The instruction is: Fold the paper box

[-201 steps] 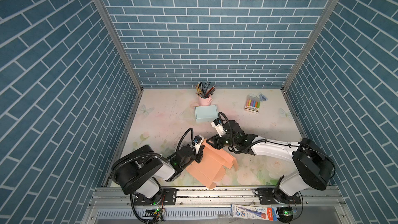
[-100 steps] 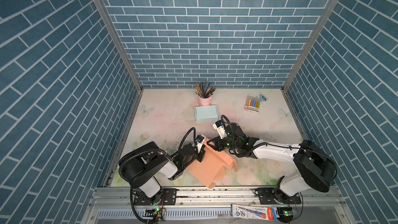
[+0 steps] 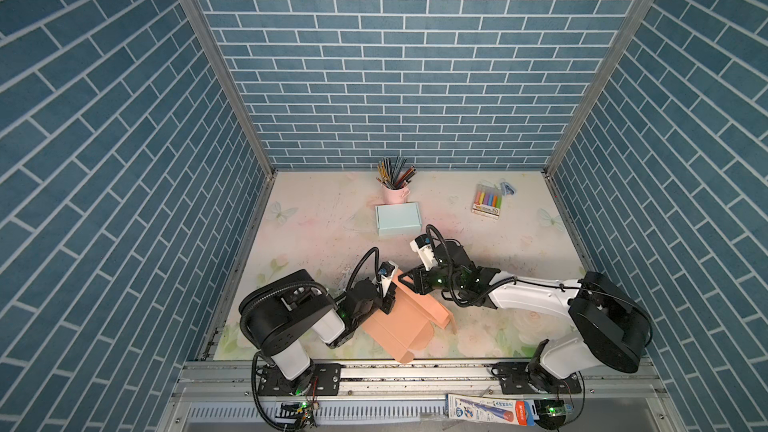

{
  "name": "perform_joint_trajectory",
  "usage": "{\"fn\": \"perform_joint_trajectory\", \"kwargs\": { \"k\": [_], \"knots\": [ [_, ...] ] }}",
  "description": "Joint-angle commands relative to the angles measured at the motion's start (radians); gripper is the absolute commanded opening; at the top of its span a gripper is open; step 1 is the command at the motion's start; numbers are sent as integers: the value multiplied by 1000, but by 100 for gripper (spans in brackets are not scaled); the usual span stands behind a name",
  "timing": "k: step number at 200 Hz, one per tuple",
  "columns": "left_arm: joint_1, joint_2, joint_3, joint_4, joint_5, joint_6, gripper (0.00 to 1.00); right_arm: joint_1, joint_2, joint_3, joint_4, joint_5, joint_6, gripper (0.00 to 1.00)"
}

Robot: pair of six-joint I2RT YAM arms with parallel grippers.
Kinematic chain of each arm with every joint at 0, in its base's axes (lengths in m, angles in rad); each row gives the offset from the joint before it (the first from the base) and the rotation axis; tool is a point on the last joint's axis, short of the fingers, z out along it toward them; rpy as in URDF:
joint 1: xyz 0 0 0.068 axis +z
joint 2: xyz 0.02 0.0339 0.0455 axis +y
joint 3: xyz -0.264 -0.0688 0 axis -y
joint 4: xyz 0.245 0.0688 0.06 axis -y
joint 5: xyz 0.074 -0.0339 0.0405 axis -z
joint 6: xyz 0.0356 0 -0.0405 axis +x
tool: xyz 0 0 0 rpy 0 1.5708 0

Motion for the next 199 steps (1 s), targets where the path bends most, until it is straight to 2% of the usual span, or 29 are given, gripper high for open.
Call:
{"fn": "perform_joint_trajectory", "kwargs": {
  "k": [1, 22, 34, 59, 100, 115, 156, 199],
  "knots": [
    [-6, 24, 7, 59, -16, -5, 18, 8, -16, -22, -88, 24, 38, 38],
    [-6, 33, 13, 72, -13, -11, 6, 7, -19, -27, -86, 32, 43, 38],
    [-8, 34, 13, 73, -12, -12, 4, 7, -22, -30, -89, 36, 42, 38],
    [-13, 26, 7, 72, -17, -14, 5, 3, -22, -31, -91, 46, 42, 38],
    [-19, 0, -17, 76, -26, -17, 19, 0, -26, -42, -90, 52, 42, 38],
    [-22, -25, -24, 69, -35, -16, 21, -1, -29, -45, -90, 54, 42, 38],
    [-42, -107, -25, 11, -65, -3, 20, -4, -29, -45, -90, 56, 41, 37],
    [-50, -130, -23, -9, -77, 1, 10, -4, -21, -39, -86, 54, 41, 37]
  ]
}}
